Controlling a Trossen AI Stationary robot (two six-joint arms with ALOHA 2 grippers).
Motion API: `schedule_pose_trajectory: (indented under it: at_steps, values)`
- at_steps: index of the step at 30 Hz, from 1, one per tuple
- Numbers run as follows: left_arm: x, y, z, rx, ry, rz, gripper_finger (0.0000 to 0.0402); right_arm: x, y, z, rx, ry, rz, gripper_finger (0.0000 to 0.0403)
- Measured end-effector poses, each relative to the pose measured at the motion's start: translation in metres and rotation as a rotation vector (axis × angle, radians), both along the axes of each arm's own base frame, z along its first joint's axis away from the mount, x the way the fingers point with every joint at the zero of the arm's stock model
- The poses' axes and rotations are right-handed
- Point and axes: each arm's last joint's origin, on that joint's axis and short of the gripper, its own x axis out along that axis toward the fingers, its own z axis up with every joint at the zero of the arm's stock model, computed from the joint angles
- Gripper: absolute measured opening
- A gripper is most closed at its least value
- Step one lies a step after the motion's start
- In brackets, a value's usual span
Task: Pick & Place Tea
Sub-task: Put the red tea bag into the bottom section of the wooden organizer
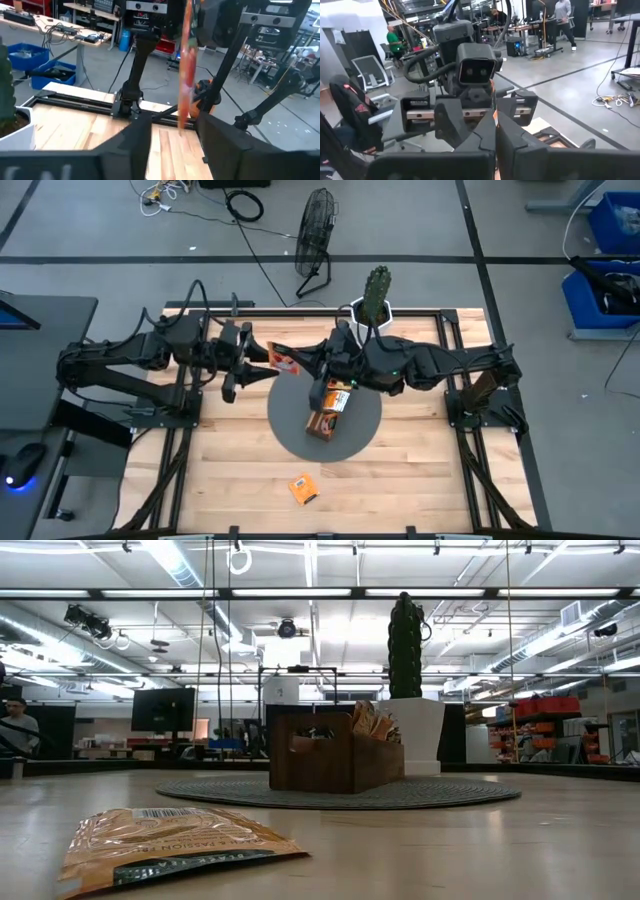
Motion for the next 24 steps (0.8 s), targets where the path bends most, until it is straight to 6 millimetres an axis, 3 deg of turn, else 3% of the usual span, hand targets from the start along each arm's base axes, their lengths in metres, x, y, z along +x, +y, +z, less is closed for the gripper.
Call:
schedule_pose_trajectory:
  at_steps: [10,17,24]
  values:
    - [0.000,0.000,0.004,0.008,-0.041,-0.001,0.0017,0.009,-0.002,-0.007,0.004,0.008,0.010,0.0000]
    - [-0.001,-0.001,0.001,0.049,-0.010,-0.038,0.0015,0.009,-0.001,-0.008,0.024,0.017,0.035,0.0014]
    - [-0.004,-0.002,-0.021,0.100,0.214,-0.085,0.0015,-0.010,-0.006,0.003,0.114,0.115,0.038,0.0069]
